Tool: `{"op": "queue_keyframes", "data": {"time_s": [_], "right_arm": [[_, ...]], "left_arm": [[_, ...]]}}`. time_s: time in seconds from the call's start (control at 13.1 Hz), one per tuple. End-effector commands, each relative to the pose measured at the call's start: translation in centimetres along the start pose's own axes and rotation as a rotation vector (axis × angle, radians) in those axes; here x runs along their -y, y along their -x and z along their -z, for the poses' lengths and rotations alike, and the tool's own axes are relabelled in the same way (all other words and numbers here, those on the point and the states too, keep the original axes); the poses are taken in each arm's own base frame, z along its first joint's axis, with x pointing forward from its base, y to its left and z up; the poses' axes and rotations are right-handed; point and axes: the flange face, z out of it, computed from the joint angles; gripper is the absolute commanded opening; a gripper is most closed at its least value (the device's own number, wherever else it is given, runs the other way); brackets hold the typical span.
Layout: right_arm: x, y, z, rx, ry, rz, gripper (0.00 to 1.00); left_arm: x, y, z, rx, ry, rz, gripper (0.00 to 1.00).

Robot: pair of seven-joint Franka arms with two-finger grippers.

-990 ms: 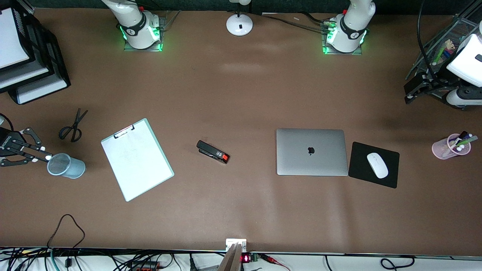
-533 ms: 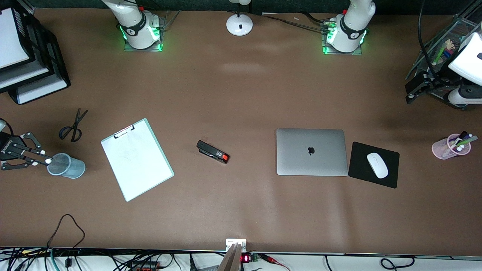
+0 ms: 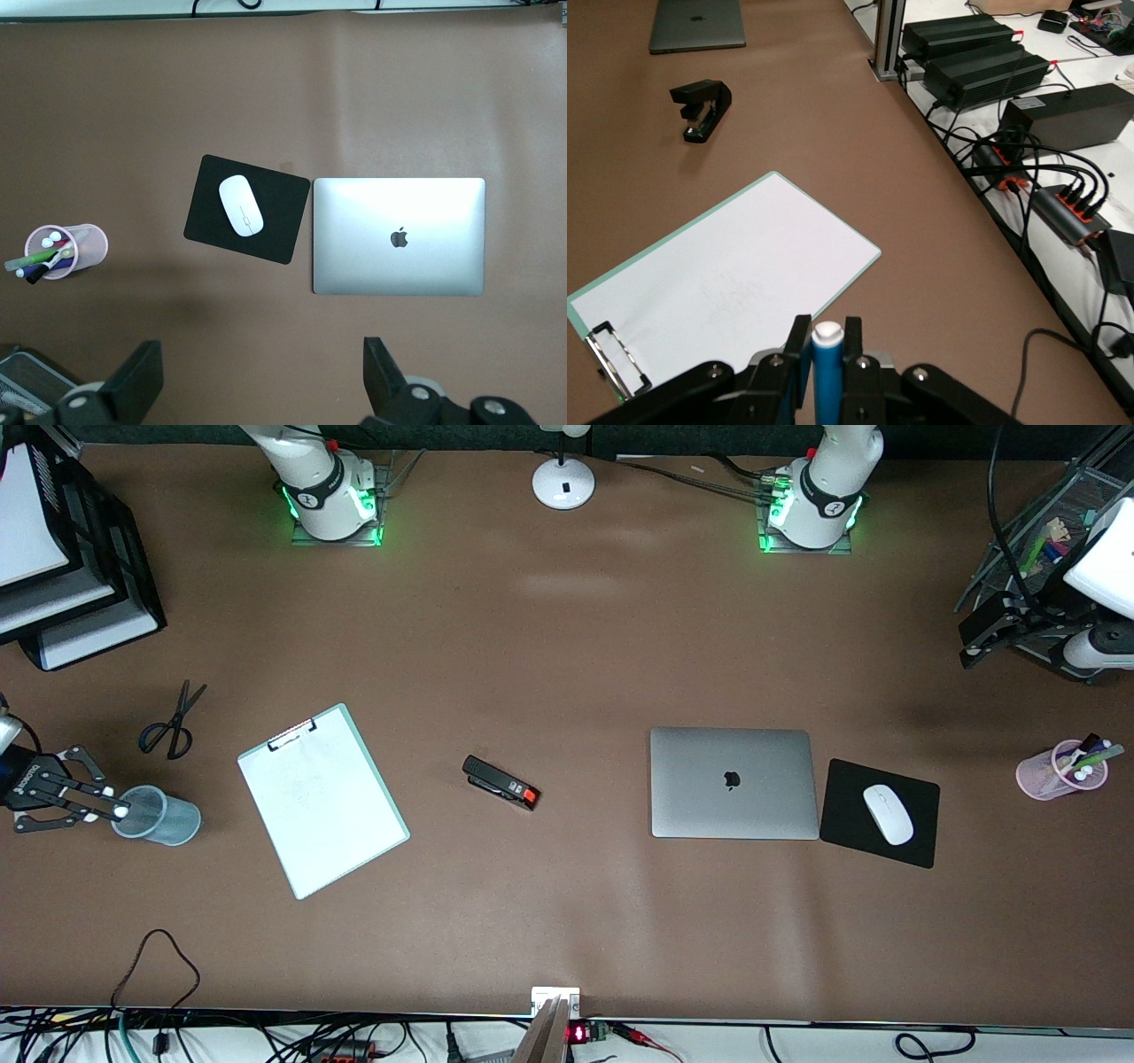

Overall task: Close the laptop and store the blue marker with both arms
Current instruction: 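Lower the blue marker into the mesh cup and open the right gripper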

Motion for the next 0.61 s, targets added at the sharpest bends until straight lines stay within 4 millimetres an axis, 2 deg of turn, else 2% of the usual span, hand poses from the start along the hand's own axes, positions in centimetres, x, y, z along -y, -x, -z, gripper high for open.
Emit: {"op": "queue_keyframes", "data": {"time_s": [0.0,0.08,0.3,0.53], "right_arm": [[0.2,0.6,0.7,-0.067,-0.035,0.020,0.00],[0.6,0.9,0.7,-0.082,-0.066,0.019,0.00],[0.8,2.1,1.0,-0.094,-0.080,0.055,0.00],[-1.2,1.9,1.4,-0.080,-0.061,0.111,0.00]], "left_arm": [[0.0,0.8,0.6,0.029,0.010,-0.022,1.00],[0.3,0.8,0.6,0.028,0.007,-0.015,1.00],[-0.5,1.6,0.6,0.040,-0.001,-0.026,1.00],[-0.7,3.5,0.6,0.058,0.037,-0.022,1.00]]}}
